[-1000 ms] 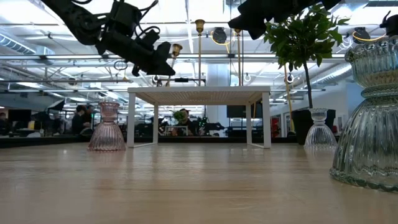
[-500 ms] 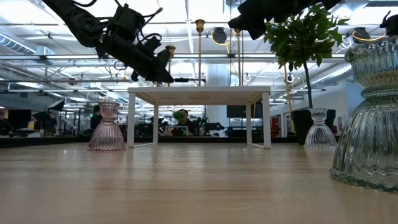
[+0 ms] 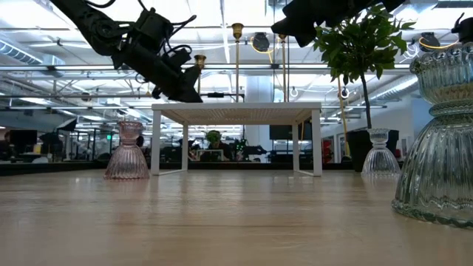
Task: Pick & Place candle stick holders
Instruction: Put the short gold candle holder on the shelf
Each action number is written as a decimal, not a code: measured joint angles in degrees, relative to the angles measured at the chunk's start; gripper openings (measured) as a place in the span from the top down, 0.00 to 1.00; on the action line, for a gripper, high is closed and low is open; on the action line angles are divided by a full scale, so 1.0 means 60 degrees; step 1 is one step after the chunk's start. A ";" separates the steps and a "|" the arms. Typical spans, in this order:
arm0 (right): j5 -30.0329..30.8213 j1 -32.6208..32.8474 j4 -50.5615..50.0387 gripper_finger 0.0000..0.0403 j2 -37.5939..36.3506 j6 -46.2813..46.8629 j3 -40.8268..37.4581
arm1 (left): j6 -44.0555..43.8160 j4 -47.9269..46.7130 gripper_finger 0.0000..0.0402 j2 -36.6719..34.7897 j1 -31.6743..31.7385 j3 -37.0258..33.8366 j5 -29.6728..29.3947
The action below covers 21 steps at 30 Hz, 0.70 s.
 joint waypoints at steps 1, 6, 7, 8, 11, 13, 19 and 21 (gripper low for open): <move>0.0000 0.0001 0.0000 0.51 0.0000 0.0000 0.0000 | 0.0013 -0.0032 0.88 0.0000 0.0000 0.0000 0.0001; 0.0000 -0.0001 0.0004 0.51 0.0000 0.0000 0.0000 | 0.0237 -0.0047 0.88 0.0000 -0.0004 0.0000 0.0000; 0.0000 0.0001 0.0000 0.51 0.0000 0.0000 0.0000 | 0.0243 -0.0047 0.88 0.0000 -0.0004 0.0000 0.0001; 0.0000 -0.0003 0.0004 0.51 0.0000 -0.0004 0.0000 | 0.0248 -0.0047 0.88 0.0000 -0.0004 0.0000 0.0001; 0.0000 0.0001 0.0004 0.51 0.0000 -0.0001 0.0000 | 0.0259 -0.0047 0.88 0.0000 -0.0004 0.0000 0.0001; 0.0000 -0.0002 0.0004 0.51 0.0000 0.0000 0.0000 | 0.0263 -0.0047 0.88 0.0000 -0.0004 0.0000 0.0008; 0.0000 -0.0003 0.0004 0.51 0.0000 0.0000 0.0000 | 0.0263 -0.0039 0.83 0.0000 0.0000 0.0000 0.0078; 0.0000 -0.0003 0.0004 0.51 0.0000 -0.0003 0.0000 | 0.0263 -0.0031 0.77 0.0000 -0.0004 0.0000 0.0081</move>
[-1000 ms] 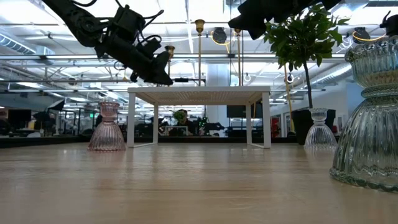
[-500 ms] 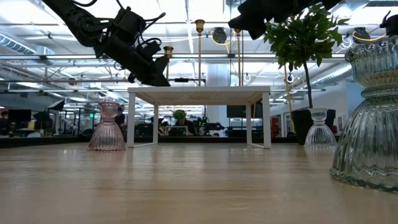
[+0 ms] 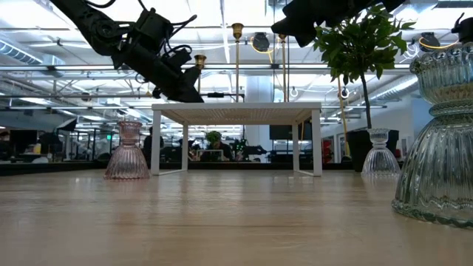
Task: Pick & Place candle stick holders
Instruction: Put the short gold candle holder on the shelf, then put the pink candle holder on the shelf
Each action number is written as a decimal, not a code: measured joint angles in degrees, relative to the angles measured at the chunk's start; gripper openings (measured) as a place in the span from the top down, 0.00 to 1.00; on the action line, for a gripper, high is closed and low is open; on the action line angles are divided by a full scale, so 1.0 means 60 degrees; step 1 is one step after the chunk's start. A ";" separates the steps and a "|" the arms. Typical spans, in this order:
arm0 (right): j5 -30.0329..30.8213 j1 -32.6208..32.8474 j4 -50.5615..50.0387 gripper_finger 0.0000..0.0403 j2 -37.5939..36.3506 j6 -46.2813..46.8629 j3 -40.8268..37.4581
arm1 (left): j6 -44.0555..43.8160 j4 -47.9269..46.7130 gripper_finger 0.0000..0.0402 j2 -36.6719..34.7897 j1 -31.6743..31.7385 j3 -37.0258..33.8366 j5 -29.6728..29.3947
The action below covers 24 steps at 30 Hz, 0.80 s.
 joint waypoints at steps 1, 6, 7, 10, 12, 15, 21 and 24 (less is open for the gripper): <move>0.0000 0.0000 0.0000 0.51 0.0000 0.0003 0.0000 | 0.0000 0.0002 0.74 0.0000 0.0000 0.0000 0.0000; 0.0000 0.0001 0.0000 0.51 0.0000 0.0003 0.0000 | -0.0004 0.0002 0.59 -0.0007 -0.0025 0.0000 -0.0004; 0.0000 0.0000 0.0000 0.51 0.0000 -0.0001 0.0000 | -0.0007 -0.0031 0.57 -0.0048 -0.0046 0.0000 -0.0004; 0.0000 0.0000 0.0000 0.51 0.0000 0.0001 0.0000 | -0.0006 -0.0247 0.51 -0.0280 -0.0168 0.0001 -0.0010; -0.0003 0.0000 0.0000 0.51 0.0000 0.0003 0.0000 | 0.0023 -0.0633 0.49 -0.0490 -0.0285 0.0004 -0.0011; 0.0000 0.0002 0.0000 0.51 0.0000 0.0003 0.0000 | 0.0205 -0.1240 0.48 -0.0998 -0.0480 0.0001 -0.0009; -0.0004 0.0000 0.0000 0.51 0.0000 0.0109 0.0000 | 0.0241 -0.3091 0.48 -0.2255 -0.1043 0.0004 -0.0014; -0.0004 0.0002 0.0000 0.51 0.0000 0.0109 0.0000 | 0.0251 -0.3980 0.48 -0.2869 -0.1366 0.0004 -0.0010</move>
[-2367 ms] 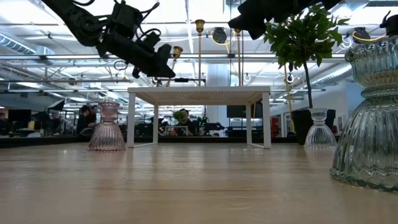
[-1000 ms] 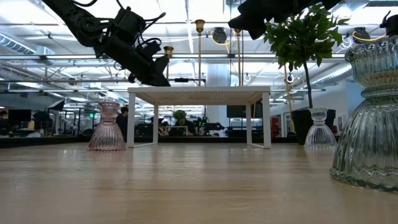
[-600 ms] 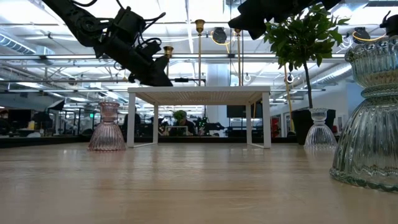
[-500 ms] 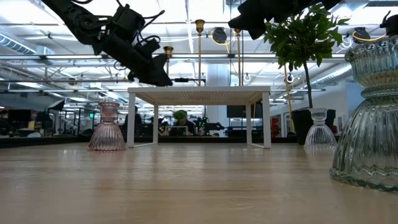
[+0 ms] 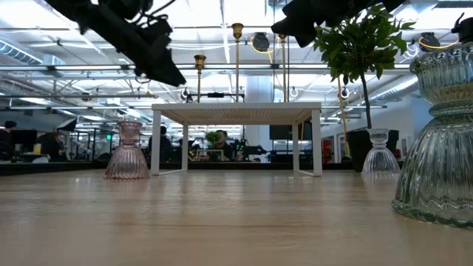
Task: Pick & Place candle stick holders
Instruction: Put the pink candle holder on the shelf
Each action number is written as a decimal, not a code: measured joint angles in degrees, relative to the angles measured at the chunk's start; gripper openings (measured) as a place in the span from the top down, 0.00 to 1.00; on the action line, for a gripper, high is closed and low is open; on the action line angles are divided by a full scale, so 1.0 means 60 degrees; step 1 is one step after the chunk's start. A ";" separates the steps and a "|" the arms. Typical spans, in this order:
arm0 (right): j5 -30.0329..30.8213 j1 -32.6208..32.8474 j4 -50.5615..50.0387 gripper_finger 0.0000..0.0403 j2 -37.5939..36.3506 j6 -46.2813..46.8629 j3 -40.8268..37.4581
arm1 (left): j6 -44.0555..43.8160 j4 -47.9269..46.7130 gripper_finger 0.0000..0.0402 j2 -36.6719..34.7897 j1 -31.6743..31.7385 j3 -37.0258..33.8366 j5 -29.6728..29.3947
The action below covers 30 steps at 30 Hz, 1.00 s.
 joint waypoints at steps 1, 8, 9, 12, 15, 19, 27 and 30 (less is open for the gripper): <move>0.0000 -0.0002 0.0000 0.51 0.0000 0.0000 -0.0001 | -0.0042 -0.0291 0.48 -0.0180 -0.0108 0.0000 -0.0007; 0.0000 -0.0002 -0.0011 0.51 0.0000 0.0007 -0.0001 | -0.0879 -0.2075 0.48 -0.1319 -0.1067 0.0000 -0.0006; 0.0000 -0.0002 -0.0022 0.51 0.0000 0.0007 -0.0002 | -0.0948 -0.2191 0.48 -0.1423 -0.1241 0.0000 -0.0004; 0.0000 0.0000 -0.0092 0.51 0.0000 0.0007 -0.0004 | -0.1113 -0.2404 0.48 -0.1720 -0.1759 -0.0038 -0.0005; 0.0000 0.0000 -0.0101 0.51 0.0000 0.0067 -0.0004 | -0.1396 -0.2404 0.48 -0.2095 -0.2247 -0.0279 -0.0122; -0.0003 -0.0002 -0.0109 0.51 0.0000 0.0182 -0.0004 | -0.2168 -0.2892 0.52 -0.2654 -0.2737 -0.0643 -0.0293; 0.0000 -0.0002 -0.0107 0.51 0.0000 0.0175 -0.0004 | -0.2469 -0.1995 0.62 -0.3784 -0.3954 -0.2078 -0.0831; -0.0002 -0.0002 -0.0106 0.51 0.0000 0.0178 -0.0004 | -0.2390 -0.1081 0.64 -0.3941 -0.4449 -0.2693 -0.0818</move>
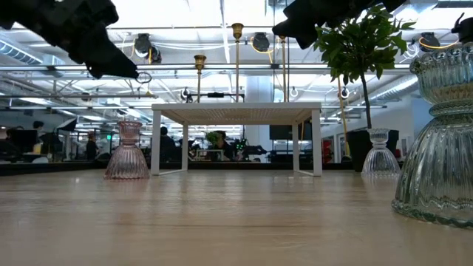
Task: Pick & Place candle stick holders
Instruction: Put the pink candle holder on the shelf
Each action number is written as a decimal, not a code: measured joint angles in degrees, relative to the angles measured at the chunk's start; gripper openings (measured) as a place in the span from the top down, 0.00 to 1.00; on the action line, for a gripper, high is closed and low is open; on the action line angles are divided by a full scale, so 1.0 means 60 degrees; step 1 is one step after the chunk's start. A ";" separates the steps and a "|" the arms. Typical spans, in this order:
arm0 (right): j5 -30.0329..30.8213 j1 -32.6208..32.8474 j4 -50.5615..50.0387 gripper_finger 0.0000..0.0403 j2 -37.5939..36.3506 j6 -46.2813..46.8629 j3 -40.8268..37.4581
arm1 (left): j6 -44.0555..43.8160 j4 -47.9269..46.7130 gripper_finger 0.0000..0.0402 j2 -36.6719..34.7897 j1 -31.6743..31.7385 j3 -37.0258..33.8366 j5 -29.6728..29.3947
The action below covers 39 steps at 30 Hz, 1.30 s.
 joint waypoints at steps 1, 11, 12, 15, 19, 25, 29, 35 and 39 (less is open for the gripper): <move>0.0002 0.0000 0.0000 0.51 0.0000 0.0000 0.0000 | 0.0065 0.0235 0.65 -0.0031 -0.0154 -0.0191 -0.0003; 0.0002 0.0001 0.0007 0.51 0.0000 -0.0023 0.0000 | -0.0219 0.2944 0.64 -0.0020 -0.0969 -0.2150 -0.0010; 0.0000 0.0001 0.0007 0.51 0.0000 -0.0025 0.0000 | -0.0222 0.3079 0.64 -0.0020 -0.1002 -0.2276 -0.0014; 0.0002 0.0000 0.0007 0.51 0.0000 -0.0025 0.0000 | -0.0219 0.3391 0.64 -0.0020 -0.1015 -0.2635 -0.0014; 0.0002 0.0001 0.0024 0.51 0.0000 -0.0025 0.0000 | -0.0292 0.3532 0.64 -0.0017 -0.0997 -0.2812 -0.0012; 0.0002 0.0003 0.0036 0.51 0.0000 -0.0096 0.0000 | -0.0610 0.3537 0.64 -0.0013 -0.0997 -0.2815 -0.0012; 0.0002 0.0002 0.0036 0.51 0.0000 -0.0106 0.0000 | -0.0612 0.3533 0.64 -0.0013 -0.0997 -0.2815 -0.0003; 0.0002 0.0004 0.0036 0.51 0.0000 -0.0106 0.0000 | -0.0681 0.3123 0.64 -0.0009 -0.0997 -0.2815 -0.0102; 0.0002 0.0004 0.0036 0.51 0.0000 -0.0278 0.0000 | -0.1255 0.3022 0.63 -0.0002 -0.0997 -0.2815 -0.0378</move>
